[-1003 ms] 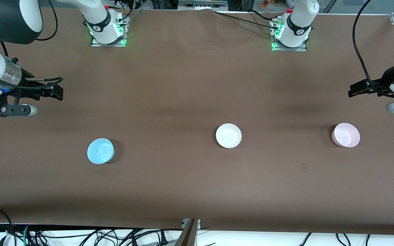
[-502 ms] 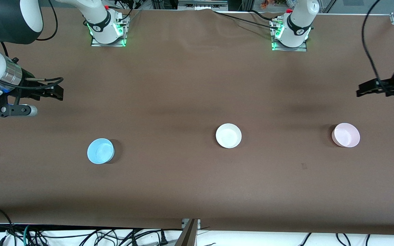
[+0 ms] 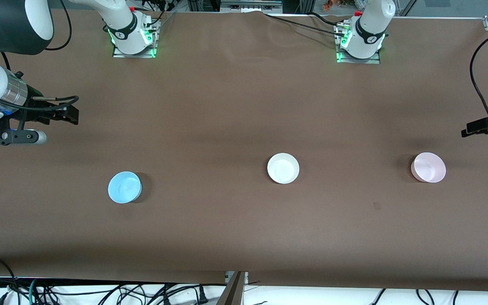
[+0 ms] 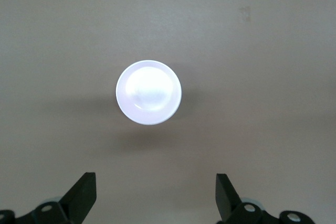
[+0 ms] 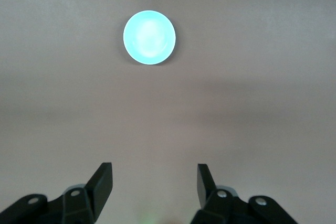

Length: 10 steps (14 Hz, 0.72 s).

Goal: Stack pink and blue bowls on white bowl
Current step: 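Move the left gripper toward the pink bowl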

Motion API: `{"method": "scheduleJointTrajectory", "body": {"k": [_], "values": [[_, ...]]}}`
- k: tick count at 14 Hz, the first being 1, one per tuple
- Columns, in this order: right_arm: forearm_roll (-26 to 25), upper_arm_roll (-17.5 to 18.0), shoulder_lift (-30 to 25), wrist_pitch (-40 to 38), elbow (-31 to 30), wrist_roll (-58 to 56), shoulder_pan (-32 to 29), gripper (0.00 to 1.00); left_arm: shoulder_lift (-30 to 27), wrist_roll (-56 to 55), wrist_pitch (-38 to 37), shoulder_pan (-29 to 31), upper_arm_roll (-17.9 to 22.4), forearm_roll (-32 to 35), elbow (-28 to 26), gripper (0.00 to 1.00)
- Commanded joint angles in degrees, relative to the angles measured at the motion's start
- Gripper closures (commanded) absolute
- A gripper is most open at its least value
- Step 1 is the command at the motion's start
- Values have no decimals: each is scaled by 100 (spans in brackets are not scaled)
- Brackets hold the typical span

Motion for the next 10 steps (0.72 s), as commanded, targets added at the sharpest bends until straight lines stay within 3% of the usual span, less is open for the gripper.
{"method": "scheduleJointTrajectory", "body": {"k": [1,6,8,10], "values": [[27,13,-69,79,-40,51,-13,18,429,718,551,243,96,-657,-177,0],[36,13,-69,97,-40,33,-13,14,1448,1468,1632,481,96,-1677,-178,0],[45,13,-60,97,-40,59,-13,3,1782,1747,1949,569,87,-2002,-170,0],[53,4,-69,88,-40,7,-39,1,1985,2152,2100,587,96,-2424,-169,0]]}}
